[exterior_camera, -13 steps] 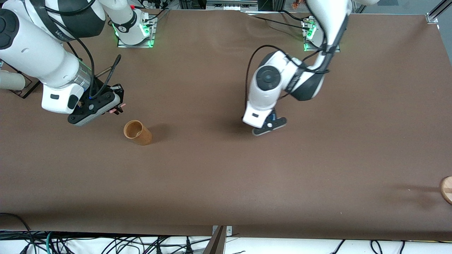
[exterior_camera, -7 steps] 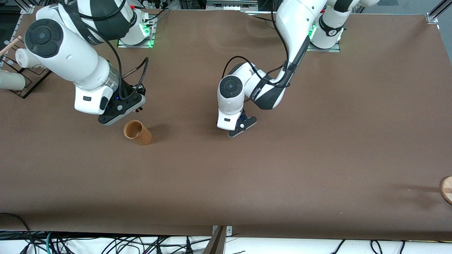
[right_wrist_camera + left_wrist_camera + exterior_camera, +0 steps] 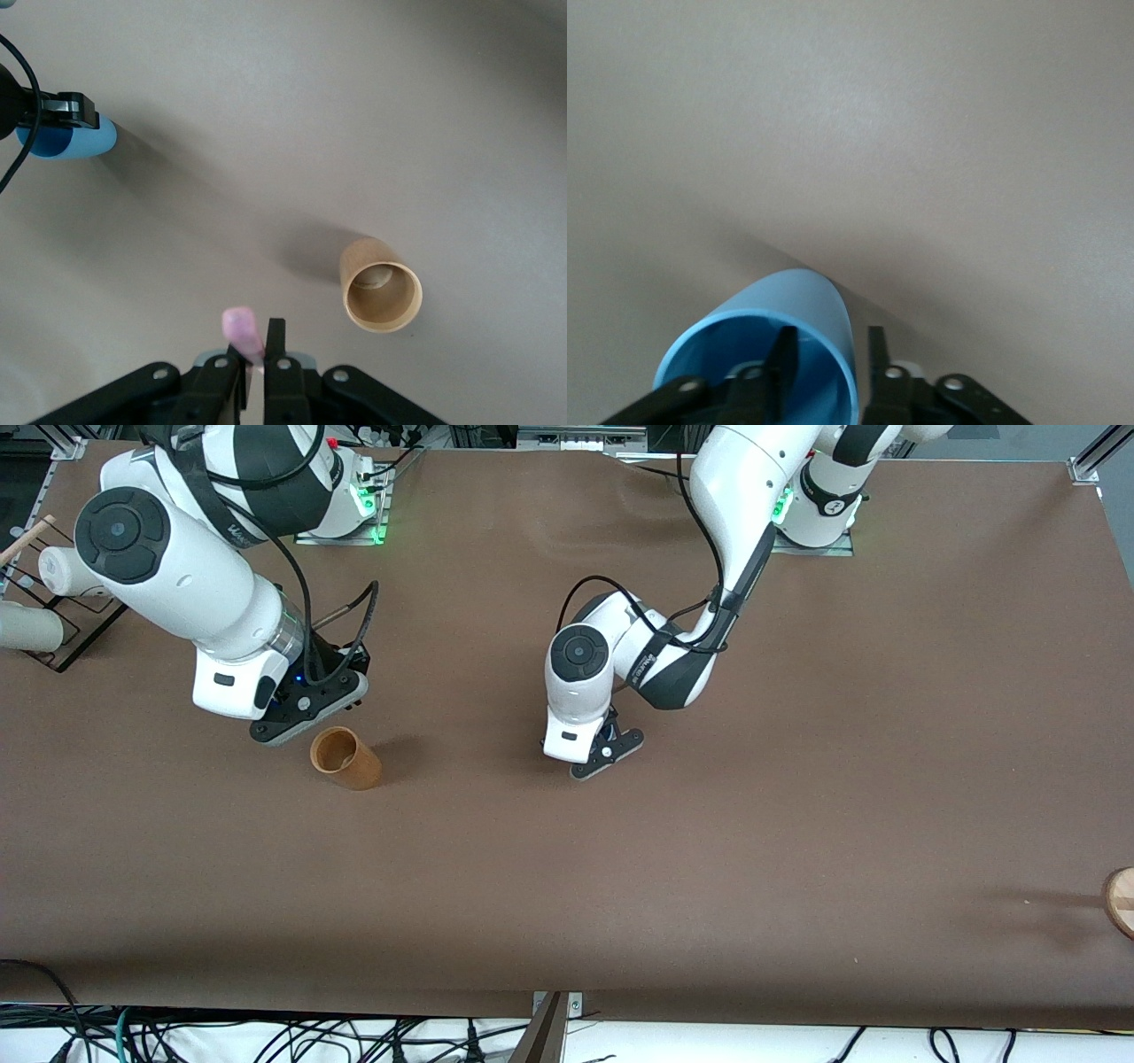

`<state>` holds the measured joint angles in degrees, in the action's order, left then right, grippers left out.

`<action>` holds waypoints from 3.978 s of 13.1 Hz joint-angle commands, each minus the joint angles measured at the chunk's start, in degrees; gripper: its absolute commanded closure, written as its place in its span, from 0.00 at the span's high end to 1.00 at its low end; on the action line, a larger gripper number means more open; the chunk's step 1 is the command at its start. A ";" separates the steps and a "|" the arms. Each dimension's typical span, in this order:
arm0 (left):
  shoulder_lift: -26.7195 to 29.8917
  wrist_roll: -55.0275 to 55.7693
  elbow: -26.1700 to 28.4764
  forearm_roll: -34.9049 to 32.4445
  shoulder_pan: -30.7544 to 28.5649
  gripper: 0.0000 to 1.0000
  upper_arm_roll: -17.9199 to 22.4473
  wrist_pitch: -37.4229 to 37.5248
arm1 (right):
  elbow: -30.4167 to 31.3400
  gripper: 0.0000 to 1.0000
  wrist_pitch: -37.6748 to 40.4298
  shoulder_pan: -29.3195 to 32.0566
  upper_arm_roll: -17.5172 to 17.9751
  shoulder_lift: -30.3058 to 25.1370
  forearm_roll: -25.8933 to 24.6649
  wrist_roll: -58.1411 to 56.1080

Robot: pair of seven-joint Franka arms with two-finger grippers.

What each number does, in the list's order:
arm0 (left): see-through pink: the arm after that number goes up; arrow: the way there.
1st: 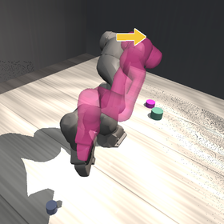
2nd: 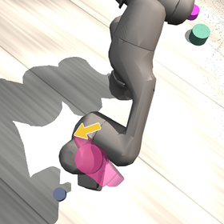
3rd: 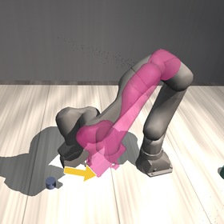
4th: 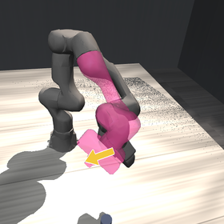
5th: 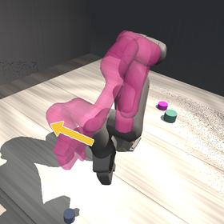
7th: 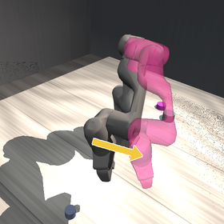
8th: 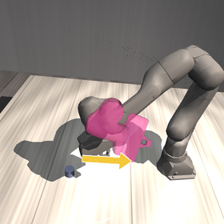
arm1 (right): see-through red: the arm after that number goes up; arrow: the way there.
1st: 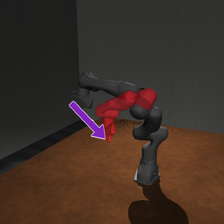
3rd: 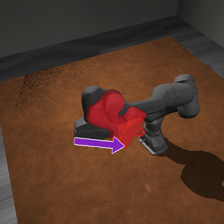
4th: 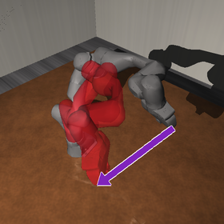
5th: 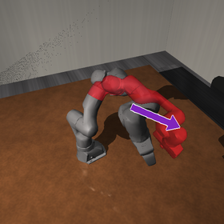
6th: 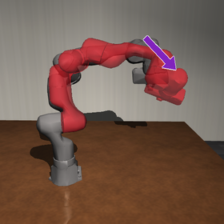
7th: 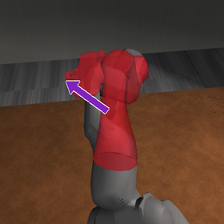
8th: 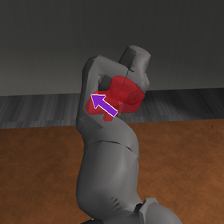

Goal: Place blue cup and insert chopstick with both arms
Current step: 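Lift the chopstick with the right gripper while the left gripper carries the cup, then release the blue cup with the left gripper and withdraw it, then lower the pink chopstick into the blue cup with the right gripper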

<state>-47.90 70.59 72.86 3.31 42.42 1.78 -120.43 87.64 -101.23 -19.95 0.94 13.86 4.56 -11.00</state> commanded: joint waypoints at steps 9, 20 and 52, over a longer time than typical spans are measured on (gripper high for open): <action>8.78 -26.88 -10.11 7.32 -9.45 1.00 0.33 29.97 | -1.51 0.00 -6.77 -11.15 0.03 3.71 1.24 19.14; 25.81 -72.52 -3.11 3.90 -26.85 1.00 10.61 35.71 | -13.53 0.00 -24.45 -24.52 -0.32 21.54 -5.87 44.04; 44.47 -72.87 16.96 -0.06 -32.05 1.00 9.38 31.13 | -21.99 0.00 -23.84 -25.23 -1.03 26.74 -14.40 44.83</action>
<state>-4.01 -1.60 89.51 3.07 11.01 11.75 -89.45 66.59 -124.96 -45.30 -0.12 39.91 -8.03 34.33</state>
